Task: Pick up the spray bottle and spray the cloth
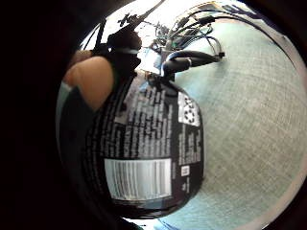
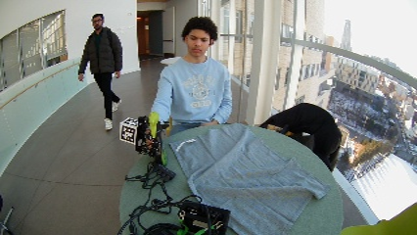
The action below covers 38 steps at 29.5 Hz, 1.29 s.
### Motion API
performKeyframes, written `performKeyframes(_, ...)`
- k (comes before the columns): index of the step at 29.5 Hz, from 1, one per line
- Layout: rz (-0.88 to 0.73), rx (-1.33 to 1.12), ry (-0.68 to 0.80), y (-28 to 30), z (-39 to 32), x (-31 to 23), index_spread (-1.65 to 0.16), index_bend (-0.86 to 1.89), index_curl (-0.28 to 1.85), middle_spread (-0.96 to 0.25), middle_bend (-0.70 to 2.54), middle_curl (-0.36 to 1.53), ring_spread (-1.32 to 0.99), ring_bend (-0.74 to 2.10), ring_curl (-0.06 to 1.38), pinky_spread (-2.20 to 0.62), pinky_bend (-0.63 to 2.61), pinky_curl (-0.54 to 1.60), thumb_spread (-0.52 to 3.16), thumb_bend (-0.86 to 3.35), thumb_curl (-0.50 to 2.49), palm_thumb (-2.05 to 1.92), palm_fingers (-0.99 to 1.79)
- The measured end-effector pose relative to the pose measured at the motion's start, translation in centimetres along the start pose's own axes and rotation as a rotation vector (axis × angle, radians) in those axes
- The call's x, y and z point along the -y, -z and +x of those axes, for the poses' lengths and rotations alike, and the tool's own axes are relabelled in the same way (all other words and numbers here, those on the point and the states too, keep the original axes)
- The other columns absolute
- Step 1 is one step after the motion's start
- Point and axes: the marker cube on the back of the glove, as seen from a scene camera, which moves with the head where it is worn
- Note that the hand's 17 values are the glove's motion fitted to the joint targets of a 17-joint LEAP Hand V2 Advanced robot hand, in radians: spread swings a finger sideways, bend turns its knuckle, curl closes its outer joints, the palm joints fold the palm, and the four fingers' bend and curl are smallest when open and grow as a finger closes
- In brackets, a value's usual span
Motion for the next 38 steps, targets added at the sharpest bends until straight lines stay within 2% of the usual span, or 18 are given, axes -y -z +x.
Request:
performKeyframes(6,0.075,-0.058,0.041,0.3,0.1,0.1,-0.32,0.23,0.23,-0.10,0.49,0.44,-0.09,0.49,0.34,0.23,0.15,0.30,1.01,0.06,0.41,0.89,0.90)
performKeyframes(13,0.036,-0.118,0.060,1.1,-1.5,0.1,-0.28,0.27,0.31,-0.10,0.46,0.44,-0.10,0.49,0.36,0.21,0.13,0.28,0.98,0.02,0.43,0.92,1.07)
performKeyframes(21,-0.134,-0.191,0.080,0.0,-5.0,0.0,-0.26,0.22,0.36,-0.10,0.45,0.44,-0.11,0.48,0.37,0.17,0.15,0.28,0.97,-0.02,0.46,0.91,1.12)
performKeyframes(31,-0.479,-0.323,-0.028,-6.3,-9.0,-0.7,-0.25,0.18,0.40,-0.10,0.44,0.45,-0.10,0.47,0.38,0.14,0.15,0.27,1.00,-0.03,0.46,0.86,1.15)
performKeyframes(38,-0.571,-0.433,-0.073,-9.2,-10.7,-0.2,-0.24,0.18,0.42,-0.09,0.44,0.45,-0.09,0.48,0.38,0.13,0.16,0.27,1.02,-0.02,0.45,0.84,1.16)
